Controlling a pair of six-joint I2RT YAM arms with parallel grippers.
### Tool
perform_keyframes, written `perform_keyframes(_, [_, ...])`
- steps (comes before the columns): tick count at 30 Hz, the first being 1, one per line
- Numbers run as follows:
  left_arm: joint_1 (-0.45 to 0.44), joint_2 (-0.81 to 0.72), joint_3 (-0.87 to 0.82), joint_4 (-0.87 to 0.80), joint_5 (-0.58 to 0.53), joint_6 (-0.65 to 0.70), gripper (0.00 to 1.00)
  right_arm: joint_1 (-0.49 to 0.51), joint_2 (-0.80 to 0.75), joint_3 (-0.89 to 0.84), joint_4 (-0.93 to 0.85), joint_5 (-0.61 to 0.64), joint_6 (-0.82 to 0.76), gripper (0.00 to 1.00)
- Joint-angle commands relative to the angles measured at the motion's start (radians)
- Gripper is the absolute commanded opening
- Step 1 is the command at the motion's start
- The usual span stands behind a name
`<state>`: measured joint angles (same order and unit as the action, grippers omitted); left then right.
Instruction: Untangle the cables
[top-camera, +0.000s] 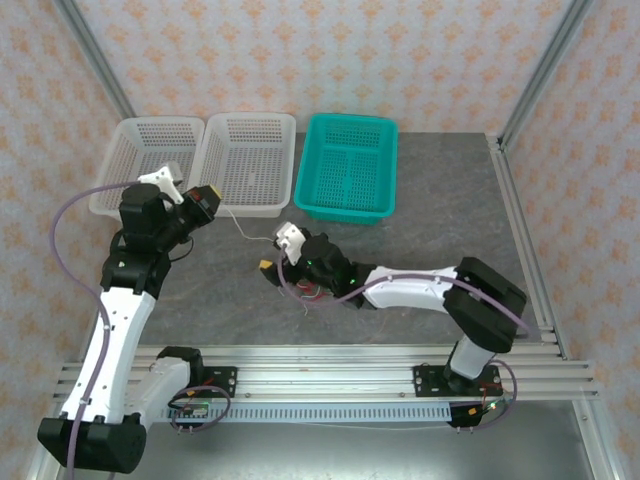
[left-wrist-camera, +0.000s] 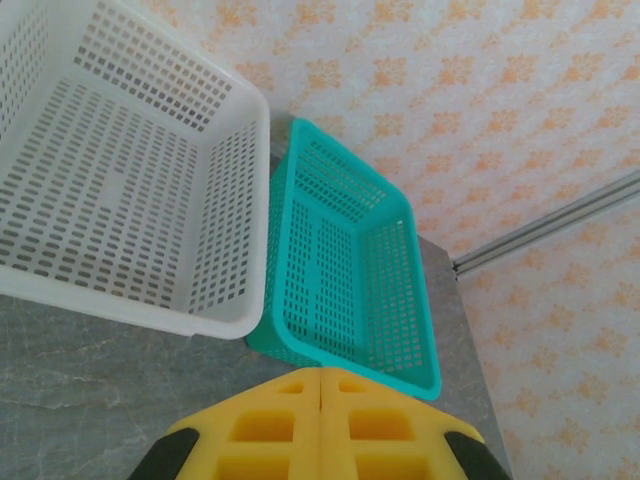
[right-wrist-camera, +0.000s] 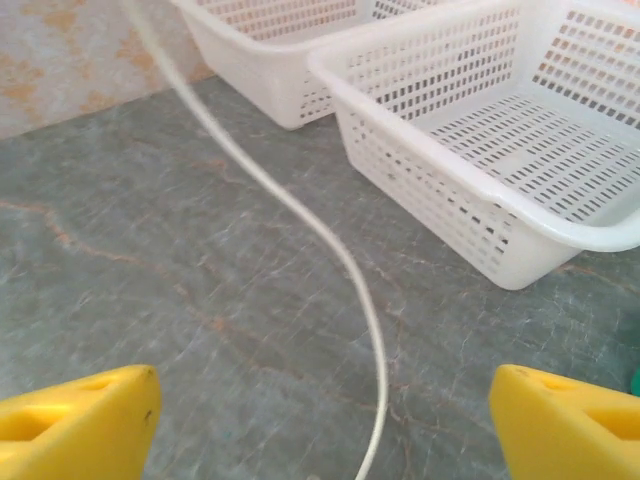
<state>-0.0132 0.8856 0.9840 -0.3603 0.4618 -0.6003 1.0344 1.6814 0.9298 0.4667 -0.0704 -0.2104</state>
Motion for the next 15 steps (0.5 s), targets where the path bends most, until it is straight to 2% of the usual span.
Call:
perform_keyframes(1, [-0.004, -0.025, 0.047, -0.109, -0.138, 0.013, 0.00, -0.018, 0.070, 0.004, 0.040, 0.032, -0.009, 0.78])
perform_keyframes(4, [-0.002, -0.041, 0.050, -0.159, -0.221, 0.024, 0.00, -0.034, 0.089, -0.022, 0.034, -0.020, 0.011, 0.52])
perform_keyframes(8, [-0.002, -0.053, 0.030, -0.210, -0.307, 0.028, 0.00, -0.041, 0.013, -0.084, 0.023, -0.028, 0.004, 0.00])
perform_keyframes(10, [-0.002, -0.064, -0.009, -0.237, -0.390, 0.023, 0.01, -0.042, -0.045, -0.114, 0.019, -0.021, -0.013, 0.00])
perform_keyframes(11, [-0.002, -0.071, -0.041, -0.229, -0.403, 0.024, 0.07, -0.045, -0.073, -0.126, 0.016, -0.028, -0.028, 0.00])
perform_keyframes(13, [-0.005, -0.083, -0.110, -0.169, -0.330, 0.058, 0.21, -0.050, -0.112, -0.139, -0.002, -0.053, -0.059, 0.00])
perform_keyframes(15, [-0.041, -0.087, -0.163, -0.091, -0.211, 0.127, 0.30, -0.059, -0.139, -0.148, -0.023, -0.083, -0.090, 0.00])
